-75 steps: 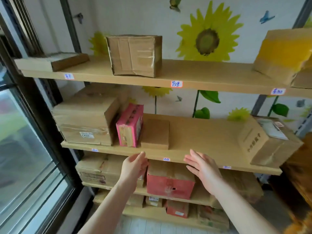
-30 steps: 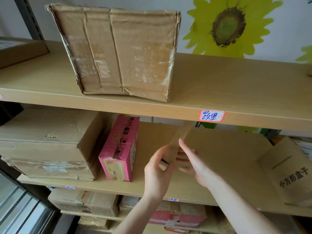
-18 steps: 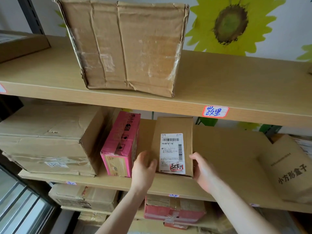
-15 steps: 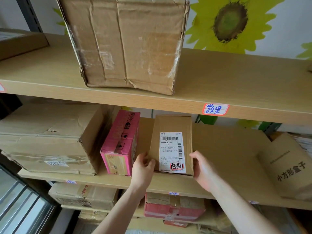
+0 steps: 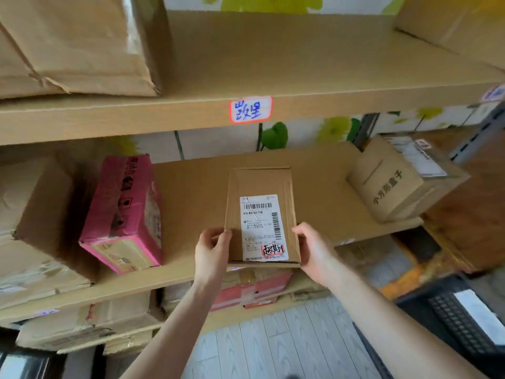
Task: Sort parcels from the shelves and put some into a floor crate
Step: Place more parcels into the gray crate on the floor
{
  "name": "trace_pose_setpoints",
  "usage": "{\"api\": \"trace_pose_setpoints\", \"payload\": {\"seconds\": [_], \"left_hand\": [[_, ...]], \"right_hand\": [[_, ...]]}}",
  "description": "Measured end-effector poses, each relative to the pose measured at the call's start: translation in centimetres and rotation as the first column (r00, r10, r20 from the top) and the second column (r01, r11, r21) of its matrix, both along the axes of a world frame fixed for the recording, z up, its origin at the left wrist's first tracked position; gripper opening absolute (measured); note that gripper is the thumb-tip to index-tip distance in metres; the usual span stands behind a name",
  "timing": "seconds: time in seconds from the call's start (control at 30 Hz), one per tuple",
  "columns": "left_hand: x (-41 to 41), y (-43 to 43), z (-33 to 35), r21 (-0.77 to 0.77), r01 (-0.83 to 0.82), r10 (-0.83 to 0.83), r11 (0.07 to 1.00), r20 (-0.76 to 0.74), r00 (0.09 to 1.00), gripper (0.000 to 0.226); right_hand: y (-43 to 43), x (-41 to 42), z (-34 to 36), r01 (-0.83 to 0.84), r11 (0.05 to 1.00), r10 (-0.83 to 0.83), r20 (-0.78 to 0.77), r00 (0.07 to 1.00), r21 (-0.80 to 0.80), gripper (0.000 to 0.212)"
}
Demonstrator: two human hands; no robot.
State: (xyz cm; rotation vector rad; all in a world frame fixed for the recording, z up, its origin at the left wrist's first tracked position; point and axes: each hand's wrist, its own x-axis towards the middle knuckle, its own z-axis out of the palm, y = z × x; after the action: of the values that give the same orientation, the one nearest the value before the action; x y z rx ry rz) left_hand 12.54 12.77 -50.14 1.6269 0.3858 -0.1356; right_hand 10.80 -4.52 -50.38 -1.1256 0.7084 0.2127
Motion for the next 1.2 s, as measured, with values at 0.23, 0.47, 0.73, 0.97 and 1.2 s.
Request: {"api": "trace_pose_setpoints", "payload": {"seconds": [0.23, 0.47, 0.73, 0.97, 1.2], "left_hand": [[-5.0, -9.6, -0.3, 0.005, 0.198, -0.198, 0.98, 0.012, 0.98, 0.012], [-15.5, -23.9, -2.4, -0.02, 0.395, -0.394, 0.919, 0.005, 0.919, 0.013], [-28.8, -42.7, -6.1, -0.039, 0.693, -0.692, 0.72, -0.116, 0.712, 0.013], [-36.3, -53.6, -10.9, -0.361, 0.825, -0.862, 0.435, -0.433, 0.265, 0.019], [-40.8, -64.1, -19.1, -0.446, 0.768, -0.779, 0.459, -0.617, 0.107, 0.028]], "right_hand": [[-8.5, -8.4, -0.2, 0.238, 0.971, -0.238, -0.043, 0.97, -0.006, 0.022], [-20.9, -22.4, -2.2, 0.386, 0.922, -0.385, -0.043, 0.922, 0.038, 0.027], [-36.6, -40.1, -5.9, 0.657, 0.746, -0.652, -0.083, 0.754, 0.112, 0.032], [-45.0, -50.4, -11.0, 0.846, 0.508, -0.834, -0.154, 0.53, 0.16, 0.037], [-51.1, -57.5, -19.0, 0.89, 0.454, -0.824, -0.363, 0.434, 0.034, 0.034]]}}
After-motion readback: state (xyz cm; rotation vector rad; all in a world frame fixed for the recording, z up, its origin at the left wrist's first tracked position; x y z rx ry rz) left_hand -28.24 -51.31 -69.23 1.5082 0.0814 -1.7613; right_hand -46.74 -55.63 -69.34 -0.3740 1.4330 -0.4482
